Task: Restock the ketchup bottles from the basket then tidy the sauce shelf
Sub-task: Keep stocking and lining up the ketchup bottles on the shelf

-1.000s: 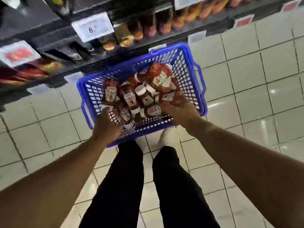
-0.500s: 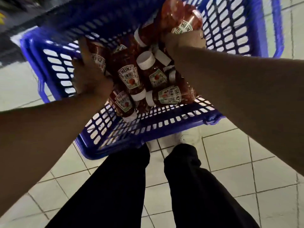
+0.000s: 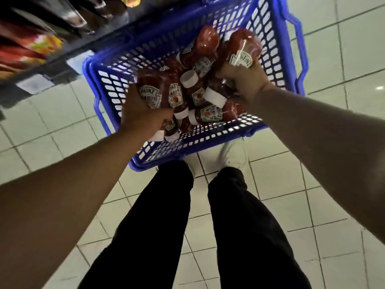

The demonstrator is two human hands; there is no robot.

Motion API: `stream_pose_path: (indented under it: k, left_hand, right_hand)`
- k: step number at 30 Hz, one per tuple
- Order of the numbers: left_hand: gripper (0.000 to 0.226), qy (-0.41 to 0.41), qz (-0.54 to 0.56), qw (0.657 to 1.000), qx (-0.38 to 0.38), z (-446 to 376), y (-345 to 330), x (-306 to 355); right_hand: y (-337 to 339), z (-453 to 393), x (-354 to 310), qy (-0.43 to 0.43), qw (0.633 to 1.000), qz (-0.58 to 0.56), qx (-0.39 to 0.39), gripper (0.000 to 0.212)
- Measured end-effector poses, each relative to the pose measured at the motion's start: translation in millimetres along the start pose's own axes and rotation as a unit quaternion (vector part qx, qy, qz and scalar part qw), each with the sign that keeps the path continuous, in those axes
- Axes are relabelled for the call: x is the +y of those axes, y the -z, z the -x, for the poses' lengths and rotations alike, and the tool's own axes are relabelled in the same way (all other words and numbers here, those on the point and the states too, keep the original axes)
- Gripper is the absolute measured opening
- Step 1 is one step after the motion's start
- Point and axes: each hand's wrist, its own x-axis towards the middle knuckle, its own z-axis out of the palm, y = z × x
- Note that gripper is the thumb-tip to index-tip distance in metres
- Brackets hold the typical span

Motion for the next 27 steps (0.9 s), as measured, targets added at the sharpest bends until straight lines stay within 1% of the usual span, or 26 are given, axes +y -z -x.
stream_pose_path:
  k: [2,3,5,6,7,8,10,12,13,14,16,18,20,21,23,26,27]
  left_hand:
    - [0.079,0.006,0.069,0.996,-0.051,37.6,13.1,24.3]
    - [0.074,0.012,0.101,0.991,-0.085,56.5,22.0,41.0]
    - [0.051,0.007,0.165,0.976,-0.139,98.4,48.9,80.3]
    - [0.041,-0.001,0.189,0.969,-0.162,121.2,64.0,102.6]
    - [0.036,-0.012,0.205,0.961,-0.184,143.1,78.6,126.3]
    - [0.033,-0.023,0.219,0.955,-0.200,165.3,93.5,149.5]
    - [0.026,-0.033,0.238,0.947,-0.215,207.9,128.0,196.1]
    - [0.021,-0.039,0.265,0.938,-0.220,247.6,164.3,241.2]
    - [0.020,-0.052,0.281,0.932,-0.221,265.9,181.3,261.3]
    - [0.021,-0.068,0.296,0.927,-0.218,283.4,198.2,280.0]
    - [0.035,-0.089,0.328,0.918,-0.204,315.9,233.8,314.5]
    - [0.049,-0.099,0.364,0.903,-0.207,345.6,268.2,341.8]
    - [0.050,-0.130,0.386,0.887,-0.217,372.7,299.9,365.7]
    - [0.046,-0.155,0.390,0.883,-0.211,384.3,316.0,375.6]
    - [0.041,-0.205,0.386,0.881,-0.178,404.9,348.8,392.9]
    - [0.055,-0.267,0.394,0.870,-0.130,430.1,397.6,416.5]
    - [0.051,-0.291,0.398,0.862,-0.115,435.7,413.9,424.3]
  right_hand:
    - [6.3,49.0,-11.7,-0.024,0.996,-0.063,-0.066,0.054]
    - [7.4,77.5,-21.1,-0.037,0.990,-0.083,-0.107,0.056]
    - [5.1,138.2,-50.5,-0.045,0.977,-0.101,-0.183,0.074]
    - [5.2,169.6,-69.4,-0.034,0.969,-0.103,-0.221,0.082]
    - [5.8,199.9,-89.5,-0.018,0.967,-0.096,-0.237,0.086]
    - [6.3,229.4,-108.0,-0.004,0.967,-0.090,-0.237,0.085]
    - [1.3,285.0,-143.5,0.010,0.971,-0.081,-0.225,0.071]
    - [-9.0,336.6,-180.8,0.049,0.973,-0.051,-0.220,0.051]
    - [-13.2,359.8,-199.1,0.074,0.974,-0.029,-0.213,0.044]
    - [-16.9,380.4,-216.2,0.095,0.974,-0.012,-0.203,0.042]
    - [-23.7,417.3,-253.2,0.129,0.970,0.006,-0.205,0.049]
    - [-30.7,451.7,-291.3,0.152,0.959,0.015,-0.239,0.049]
    - [-39.4,482.9,-328.9,0.178,0.946,0.012,-0.271,0.051]
    - [-45.0,497.9,-346.5,0.195,0.939,0.011,-0.282,0.056]
    - [-58.8,528.3,-379.4,0.234,0.925,0.013,-0.300,0.064]
    - [-84.8,569.1,-420.8,0.279,0.897,0.030,-0.343,0.063]
    - [-93.8,580.8,-433.4,0.295,0.886,0.042,-0.356,0.064]
